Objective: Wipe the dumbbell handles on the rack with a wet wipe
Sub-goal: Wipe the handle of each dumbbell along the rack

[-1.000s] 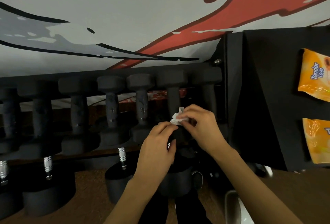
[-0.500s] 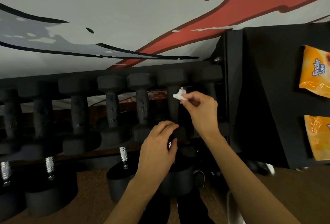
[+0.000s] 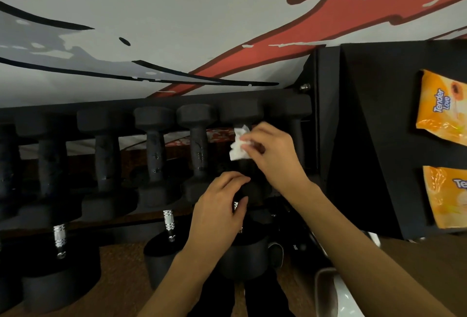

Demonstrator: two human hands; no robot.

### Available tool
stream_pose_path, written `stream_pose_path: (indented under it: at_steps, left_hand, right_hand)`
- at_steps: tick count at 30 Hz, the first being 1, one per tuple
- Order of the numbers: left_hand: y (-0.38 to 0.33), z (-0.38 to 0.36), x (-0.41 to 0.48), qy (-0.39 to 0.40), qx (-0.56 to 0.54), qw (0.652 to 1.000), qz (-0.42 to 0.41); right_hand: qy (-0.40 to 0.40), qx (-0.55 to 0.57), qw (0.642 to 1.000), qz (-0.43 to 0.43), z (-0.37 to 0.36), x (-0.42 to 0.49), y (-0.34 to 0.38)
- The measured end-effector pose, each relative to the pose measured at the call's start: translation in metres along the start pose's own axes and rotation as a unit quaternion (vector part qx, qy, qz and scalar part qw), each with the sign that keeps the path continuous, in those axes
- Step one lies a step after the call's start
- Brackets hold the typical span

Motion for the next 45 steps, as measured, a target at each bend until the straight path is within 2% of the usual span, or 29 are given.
stream_pose_path:
  at_steps: [4,7,9,13,15,19,25,27,29,33,35,38,43,45]
  left_hand:
    - [0.002,-0.001,0.002,0.011,-0.003,1.0,-0.003]
    - [0.001,0.0,0.001,0.019,-0.007,1.0,-0.004]
    - [0.001,0.0,0.0,0.02,0.0,1.0,-0.007]
    - [0.006,-0.002,-0.001,0.027,-0.005,1.0,-0.009]
    - [0.005,0.0,0.001,0.026,-0.006,1.0,-0.013]
    - [0.003,0.001,0.003,0.024,-0.003,1.0,-0.018]
    - [0.004,0.002,0.001,0.027,-0.016,0.999,-0.022]
    - [0.004,0.001,0.0,0.03,-0.019,0.999,-0.023]
    - [0.004,0.001,0.0,0.034,-0.02,0.999,-0.023]
    - [0.004,0.001,-0.002,0.036,-0.019,0.999,-0.022]
    - [0.004,0.001,-0.002,0.037,-0.017,0.999,-0.021]
    - [0.005,0.001,-0.003,0.032,-0.017,0.999,-0.019]
    - [0.005,0.001,-0.001,0.026,-0.017,0.999,-0.022]
    - [0.006,0.0,-0.002,0.027,-0.022,0.999,-0.024]
  right_hand:
    - [-0.051,-0.031,0.998,-0.009,-0.003,0.019,0.003]
    - [-0.035,-0.052,0.997,-0.039,-0.011,0.011,0.003]
    - [0.01,-0.074,0.996,-0.039,-0.018,0.005,0.007]
    - [0.167,-0.126,0.977,-0.032,-0.03,-0.015,0.004]
    - [0.2,-0.107,0.974,-0.028,-0.027,-0.023,0.002]
    - [0.143,-0.108,0.984,-0.009,-0.017,-0.006,0.004]
    - [0.044,-0.118,0.992,-0.031,-0.015,0.019,0.003]
    - [0.038,-0.12,0.992,-0.025,-0.015,0.019,0.006]
    - [0.088,-0.117,0.989,-0.017,-0.023,0.016,0.004]
    - [0.262,-0.106,0.959,-0.031,-0.04,-0.012,-0.007]
    - [0.293,-0.074,0.952,-0.046,-0.039,-0.021,-0.009]
    - [0.261,-0.039,0.964,-0.037,-0.035,-0.012,-0.009]
    - [0.053,0.008,0.997,-0.05,-0.009,0.025,-0.014]
    - [0.01,0.009,0.999,-0.05,-0.004,0.025,-0.011]
Point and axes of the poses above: each hand's wrist, its own x-axis towards the middle knuckle, its own z-axis out of the back of the hand, y = z × x, the point moved 10 cm from there along x, towards the middle knuckle
